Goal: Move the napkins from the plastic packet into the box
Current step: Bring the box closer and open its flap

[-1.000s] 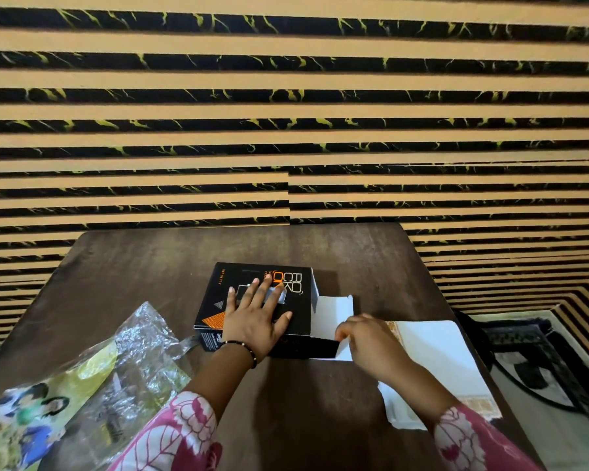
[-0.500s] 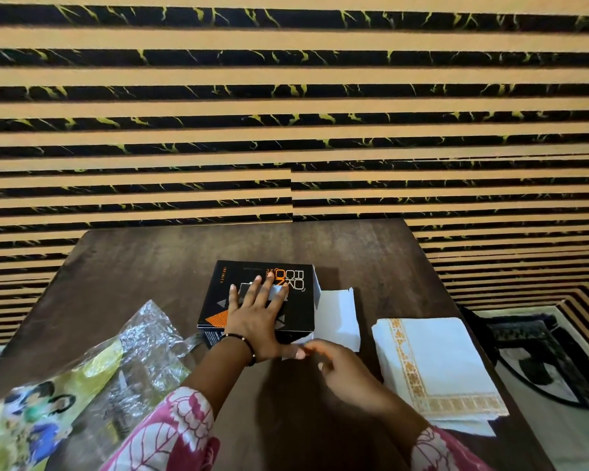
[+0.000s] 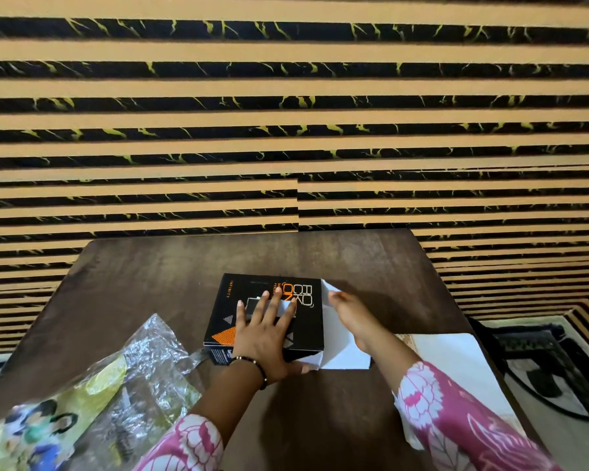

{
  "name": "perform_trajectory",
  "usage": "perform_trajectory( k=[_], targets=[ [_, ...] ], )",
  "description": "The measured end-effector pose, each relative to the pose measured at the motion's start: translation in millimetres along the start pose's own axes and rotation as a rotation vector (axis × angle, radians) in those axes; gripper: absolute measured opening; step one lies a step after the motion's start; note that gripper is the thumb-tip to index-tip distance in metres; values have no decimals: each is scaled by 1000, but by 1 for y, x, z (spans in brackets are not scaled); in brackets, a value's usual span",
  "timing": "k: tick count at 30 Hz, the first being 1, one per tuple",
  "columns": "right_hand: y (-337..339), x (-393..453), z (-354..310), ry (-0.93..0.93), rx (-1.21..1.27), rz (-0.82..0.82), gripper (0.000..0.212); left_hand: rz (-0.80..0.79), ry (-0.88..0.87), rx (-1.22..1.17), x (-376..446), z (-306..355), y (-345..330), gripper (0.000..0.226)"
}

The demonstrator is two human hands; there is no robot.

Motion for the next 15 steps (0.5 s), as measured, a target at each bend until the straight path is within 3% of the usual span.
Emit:
perform_trajectory(
  k=[5,15],
  targets=[
    [-4,21,-27,-20,47,-37,46,-23,-9,4,-1,0,0,115],
    [-26,47,-42,26,-132,-151,30,-19,0,8,4,0,-2,106]
  ],
)
Point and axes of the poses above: each hand's wrist, its own x-axis towards the middle knuckle, its own y-axis out of the back of the hand, z = x × y, the point moved 4 cm from there along x, towards the middle knuckle, and after that the axes turned 8 degrees about -z, right-handed, at the moved point
